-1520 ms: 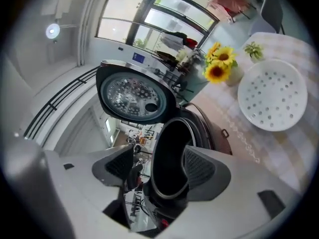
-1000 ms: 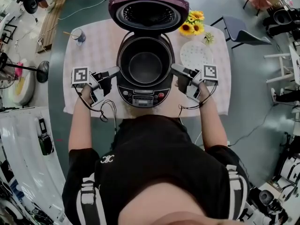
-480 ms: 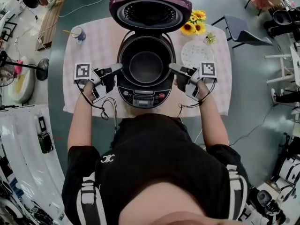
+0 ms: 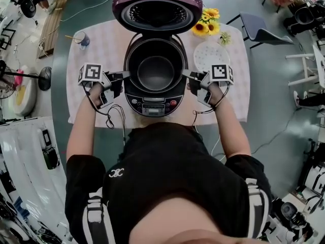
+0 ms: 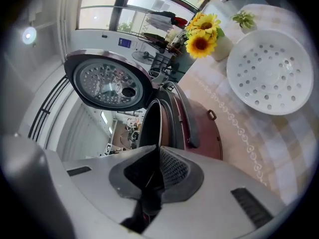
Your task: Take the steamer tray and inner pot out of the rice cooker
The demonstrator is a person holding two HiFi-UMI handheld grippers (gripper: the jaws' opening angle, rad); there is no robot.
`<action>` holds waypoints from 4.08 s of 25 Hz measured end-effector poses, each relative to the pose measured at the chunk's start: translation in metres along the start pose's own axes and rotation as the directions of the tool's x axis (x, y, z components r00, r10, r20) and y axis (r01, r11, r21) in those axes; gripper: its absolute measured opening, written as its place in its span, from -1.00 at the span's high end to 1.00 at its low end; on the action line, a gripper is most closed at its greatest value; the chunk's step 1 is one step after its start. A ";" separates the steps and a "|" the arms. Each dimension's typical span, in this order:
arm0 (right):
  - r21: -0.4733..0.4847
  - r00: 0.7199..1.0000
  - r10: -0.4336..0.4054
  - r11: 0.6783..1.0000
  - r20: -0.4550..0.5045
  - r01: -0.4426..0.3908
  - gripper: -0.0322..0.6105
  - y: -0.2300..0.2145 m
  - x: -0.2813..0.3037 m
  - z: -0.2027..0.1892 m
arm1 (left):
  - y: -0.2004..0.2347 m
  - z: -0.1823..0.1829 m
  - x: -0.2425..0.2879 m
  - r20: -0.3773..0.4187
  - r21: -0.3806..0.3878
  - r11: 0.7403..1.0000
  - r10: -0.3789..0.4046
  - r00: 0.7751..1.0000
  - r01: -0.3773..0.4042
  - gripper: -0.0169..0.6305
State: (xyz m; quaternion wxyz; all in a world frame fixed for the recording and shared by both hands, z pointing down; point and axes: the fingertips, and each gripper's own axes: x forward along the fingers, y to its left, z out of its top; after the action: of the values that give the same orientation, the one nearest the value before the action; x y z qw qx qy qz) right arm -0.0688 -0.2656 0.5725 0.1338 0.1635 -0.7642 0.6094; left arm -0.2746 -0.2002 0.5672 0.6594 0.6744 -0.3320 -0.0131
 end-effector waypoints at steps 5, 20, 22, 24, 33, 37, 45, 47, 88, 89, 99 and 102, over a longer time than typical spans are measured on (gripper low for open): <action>-0.027 0.999 -0.035 0.999 0.024 0.036 0.83 0.013 0.002 -0.004 | 0.000 -0.001 -0.005 -0.002 -0.009 1.000 0.019 1.000 -0.019 0.90; -0.096 0.986 0.066 0.994 0.152 -0.051 0.83 0.047 -0.021 0.011 | -0.048 0.023 -0.019 0.087 0.047 0.984 -0.176 0.981 0.172 0.92; -0.091 0.978 0.107 0.992 0.181 -0.092 0.83 0.061 -0.032 0.010 | -0.072 0.024 -0.025 0.100 0.069 0.969 -0.243 0.965 0.237 0.92; -0.089 0.969 0.127 0.990 0.210 -0.111 0.83 0.074 -0.044 0.007 | -0.095 0.021 -0.031 0.104 0.086 0.955 -0.292 0.951 0.284 0.92; -0.127 0.925 0.217 0.974 0.312 -0.186 0.83 0.112 -0.097 0.018 | -0.168 0.017 -0.031 0.118 0.187 0.893 -0.433 0.894 0.408 0.91; -0.150 0.914 0.236 0.969 0.331 -0.196 0.83 0.125 -0.118 0.006 | -0.196 0.000 -0.038 0.099 0.246 0.870 -0.462 0.882 0.428 0.91; -0.174 0.888 0.238 0.968 0.395 -0.182 0.83 0.102 -0.200 -0.005 | -0.238 -0.041 0.021 0.054 0.275 0.857 -0.467 0.883 0.436 0.91; -0.168 0.881 0.231 0.970 0.413 -0.176 0.83 0.094 -0.224 -0.009 | -0.246 -0.051 0.040 0.035 0.269 0.857 -0.465 0.885 0.439 0.91; 0.071 0.914 -0.139 0.990 0.380 0.121 0.85 -0.202 -0.349 -0.096 | -0.111 -0.213 0.308 0.030 0.167 0.986 0.023 0.999 -0.028 0.91; 0.079 0.915 -0.143 0.989 0.377 0.122 0.85 -0.202 -0.346 -0.096 | -0.106 -0.213 0.310 0.030 0.168 0.985 0.036 0.999 -0.041 0.91; 0.100 0.877 -0.302 0.953 0.373 0.285 0.85 -0.216 -0.337 -0.081 | -0.095 -0.200 0.321 0.055 0.160 0.981 0.101 0.993 -0.109 0.91; 0.096 0.869 -0.334 0.942 0.365 0.321 0.84 -0.216 -0.337 -0.080 | -0.096 -0.199 0.321 0.044 0.162 0.980 0.113 0.993 -0.119 0.91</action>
State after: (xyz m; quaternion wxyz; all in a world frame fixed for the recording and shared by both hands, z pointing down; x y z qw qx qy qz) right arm 0.3275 -0.2023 0.6457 0.0835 0.4064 -0.7267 0.5475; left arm 0.1074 -0.1824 0.6415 0.5952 0.7058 -0.3820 0.0412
